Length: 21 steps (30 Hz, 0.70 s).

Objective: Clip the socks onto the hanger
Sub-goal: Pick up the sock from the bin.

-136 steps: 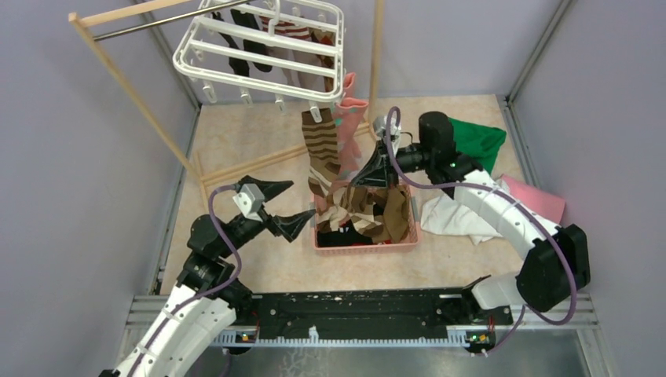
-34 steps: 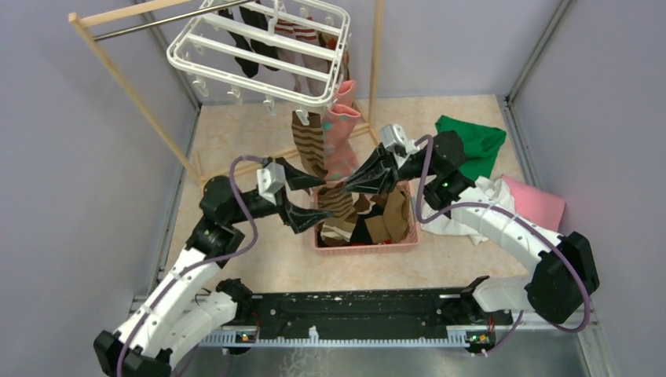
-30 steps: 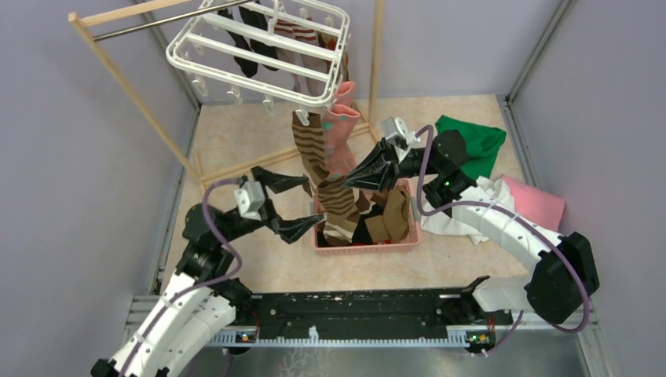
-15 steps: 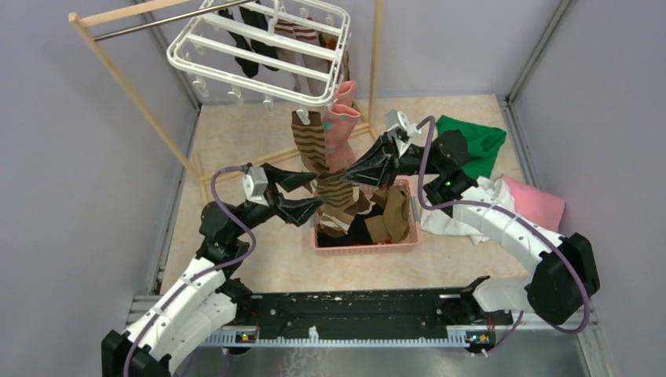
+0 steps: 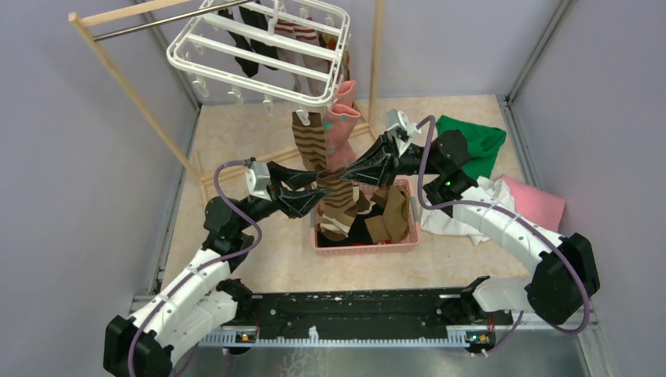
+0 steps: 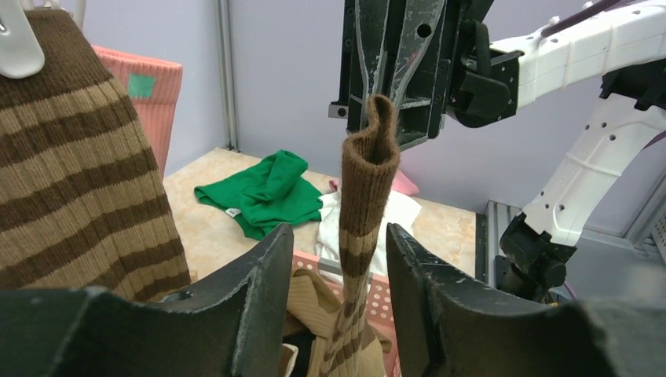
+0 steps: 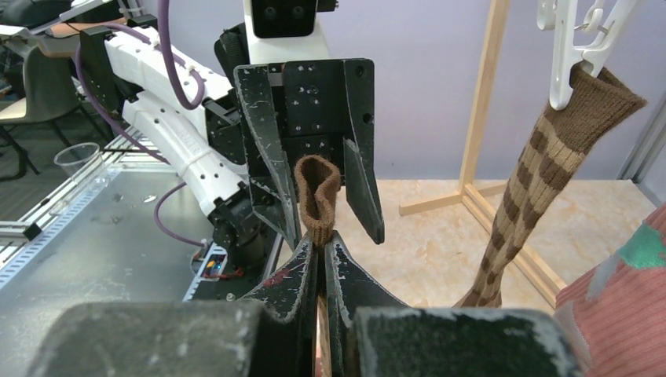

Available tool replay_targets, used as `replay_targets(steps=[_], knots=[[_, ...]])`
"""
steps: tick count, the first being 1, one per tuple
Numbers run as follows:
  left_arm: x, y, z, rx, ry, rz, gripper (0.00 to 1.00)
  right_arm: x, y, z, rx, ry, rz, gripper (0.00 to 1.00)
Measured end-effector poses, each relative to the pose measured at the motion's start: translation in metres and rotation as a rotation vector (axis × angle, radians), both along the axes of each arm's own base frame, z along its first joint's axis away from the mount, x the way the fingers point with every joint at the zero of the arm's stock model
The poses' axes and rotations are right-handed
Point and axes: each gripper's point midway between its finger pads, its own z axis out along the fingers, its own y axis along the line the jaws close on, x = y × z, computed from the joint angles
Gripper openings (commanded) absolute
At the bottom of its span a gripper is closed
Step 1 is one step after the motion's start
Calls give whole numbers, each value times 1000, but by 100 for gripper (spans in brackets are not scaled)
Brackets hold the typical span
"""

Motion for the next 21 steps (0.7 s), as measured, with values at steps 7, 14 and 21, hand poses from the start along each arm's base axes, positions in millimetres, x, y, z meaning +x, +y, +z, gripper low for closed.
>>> replay_targets(steps=[7,14,21], knots=[[-2,-1,7,-24,-17,-14,0,0,0,0,0,0,0,0],[-10,5,18,-39,-67,-7,0,1,0,0,1,1,-4,7],[-18,11,16,10,-105,24,0,2,1,0,2,-2,-7,34]])
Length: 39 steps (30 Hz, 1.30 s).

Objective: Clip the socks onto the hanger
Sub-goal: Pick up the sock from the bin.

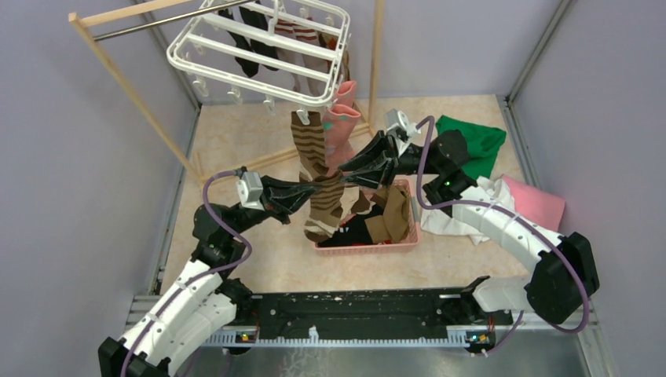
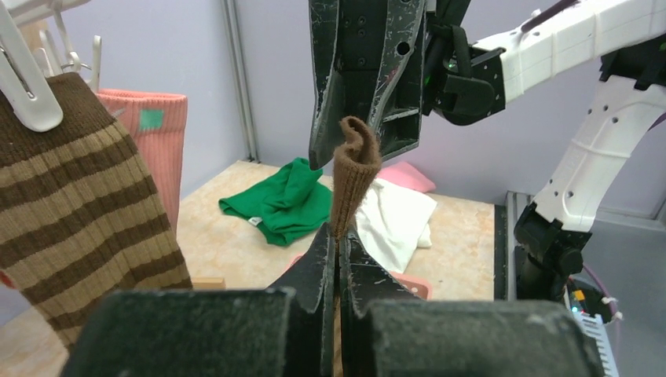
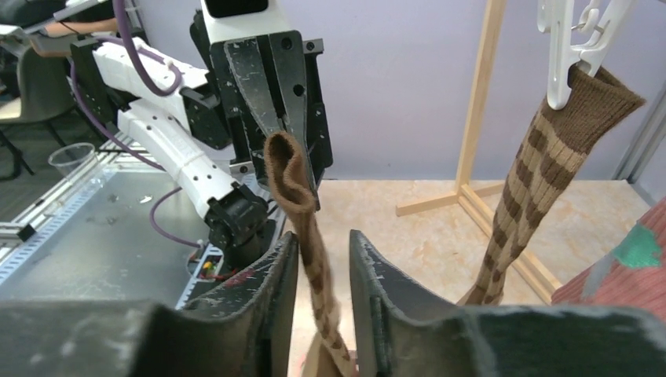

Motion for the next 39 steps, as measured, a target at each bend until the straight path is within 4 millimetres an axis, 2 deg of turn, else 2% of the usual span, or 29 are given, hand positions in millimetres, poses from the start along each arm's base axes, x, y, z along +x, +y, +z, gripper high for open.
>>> replay_targets(steps=[6,16,25,28,32,39], knots=[[-1,6,-4,99,-5,46,0,2,0,-1,0,-14,-3,46],[-8,21,-8,171,-24,123,0,8,-1,4,16,-82,-13,53],[-10,23,-2,153,-38,126,0,3,22,-7,12,-87,-1,55],[-12,23,3,139,-51,124,0,5,31,-10,11,-88,-2,51],[-13,23,9,117,-64,121,0,4,34,-11,13,-90,0,39],[-15,24,18,92,-92,121,0,-8,37,-1,45,-133,43,32]])
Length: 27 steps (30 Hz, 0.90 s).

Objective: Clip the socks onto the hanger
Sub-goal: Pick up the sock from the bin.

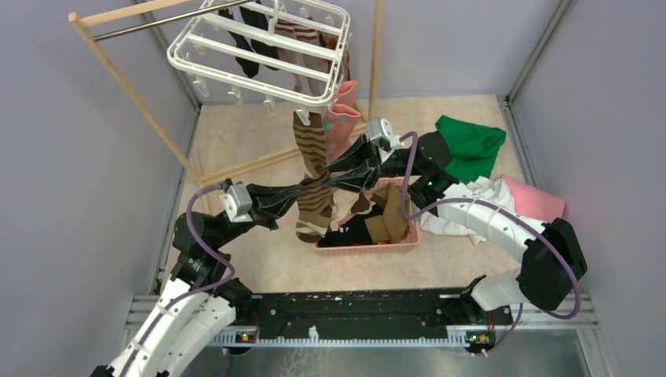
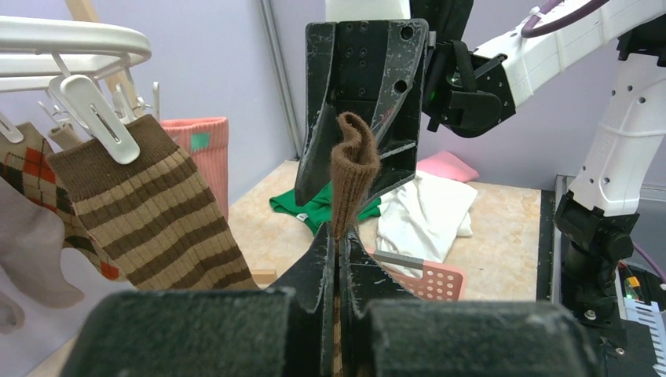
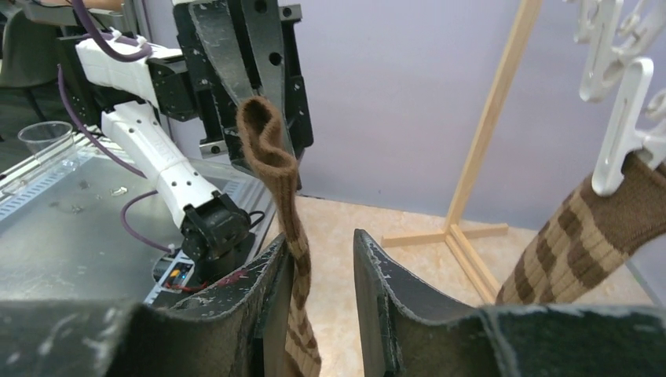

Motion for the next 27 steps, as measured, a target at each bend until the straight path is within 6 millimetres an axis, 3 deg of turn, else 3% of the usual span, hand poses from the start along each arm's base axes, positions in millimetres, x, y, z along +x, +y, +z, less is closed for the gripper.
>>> replay_targets(steps=[7,13,18,27], knots=[[1,-1,2,-14,-3,-4,0,-13,1,13,30,-38,48,27],[1,-2,0,-59,4,-15,0,-19,2,16,40,-46,69,35],[1,-3,-4,-138,26,-40,0,-20,5,20,51,-39,73,36],[-12,4,25,-272,-30,-86,0,-18,6,33,82,-38,63,40]])
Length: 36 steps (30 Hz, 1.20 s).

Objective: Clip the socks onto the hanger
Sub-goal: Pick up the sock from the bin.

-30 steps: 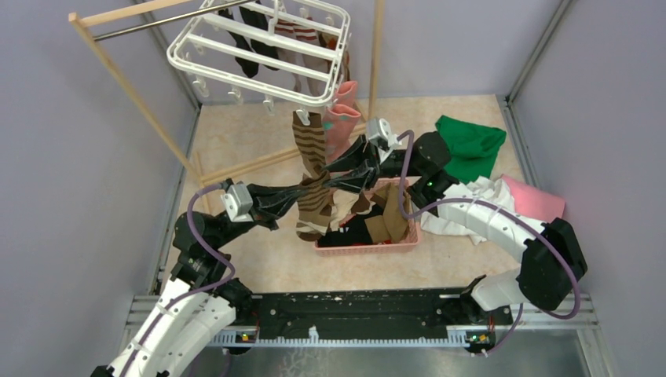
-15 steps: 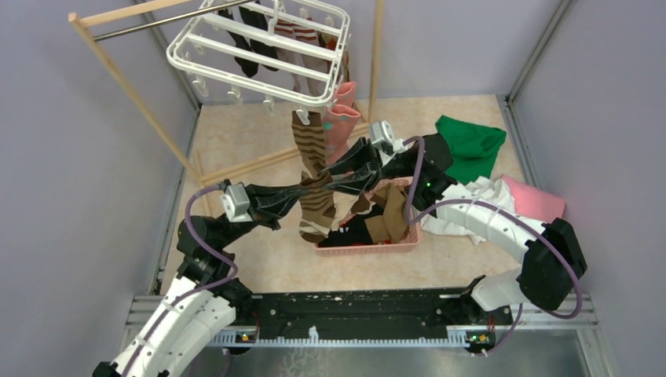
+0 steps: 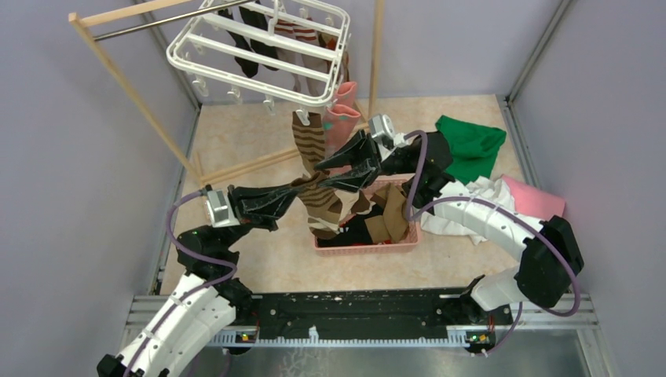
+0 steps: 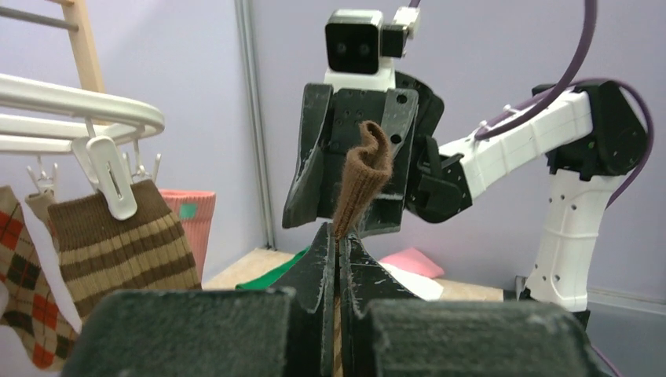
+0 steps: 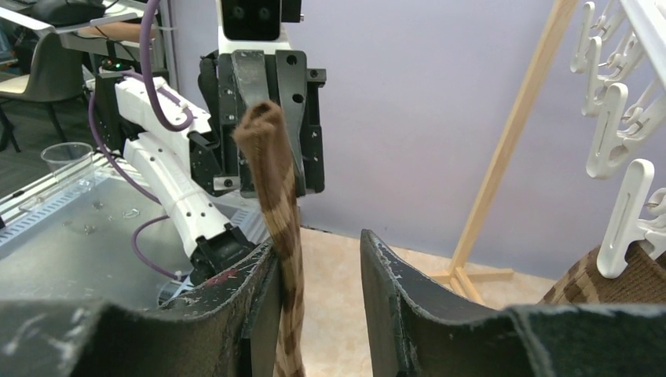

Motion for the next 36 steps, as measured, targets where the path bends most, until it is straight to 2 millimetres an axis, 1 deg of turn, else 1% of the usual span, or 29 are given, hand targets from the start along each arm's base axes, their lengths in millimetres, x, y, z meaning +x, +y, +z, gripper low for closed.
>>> replay_targets(steps=[5,12,17,19,21,25,26,28,29,30,34,35,36], knots=[[-3,0,10,-39,-19,-24,0,1,1,2,4,2,-1,39],[-5,1,18,-76,-34,-45,0,-3,2,18,38,-17,8,35],[-7,2,21,-91,-40,-49,0,-7,2,26,56,-27,16,33],[-7,3,22,-100,-38,-48,0,-8,2,27,60,-28,21,29],[-6,3,21,-104,-34,-44,0,-9,3,28,60,-26,23,24],[-4,3,19,-106,-24,-42,0,-15,4,28,62,-23,41,3],[-4,3,19,-107,-22,-41,0,-16,4,29,63,-25,45,0],[-4,4,18,-110,-20,-37,0,-20,4,29,64,-27,56,0],[-4,4,18,-113,-20,-35,7,-21,5,29,63,-25,62,0],[-4,6,19,-118,-18,-30,17,-22,5,30,64,-25,65,0],[-4,13,20,-123,-13,21,68,-21,5,32,70,-4,58,0],[-3,17,19,-117,-14,46,77,-20,5,32,72,4,51,0],[-3,21,18,-113,-11,73,83,-18,6,33,75,13,45,0]])
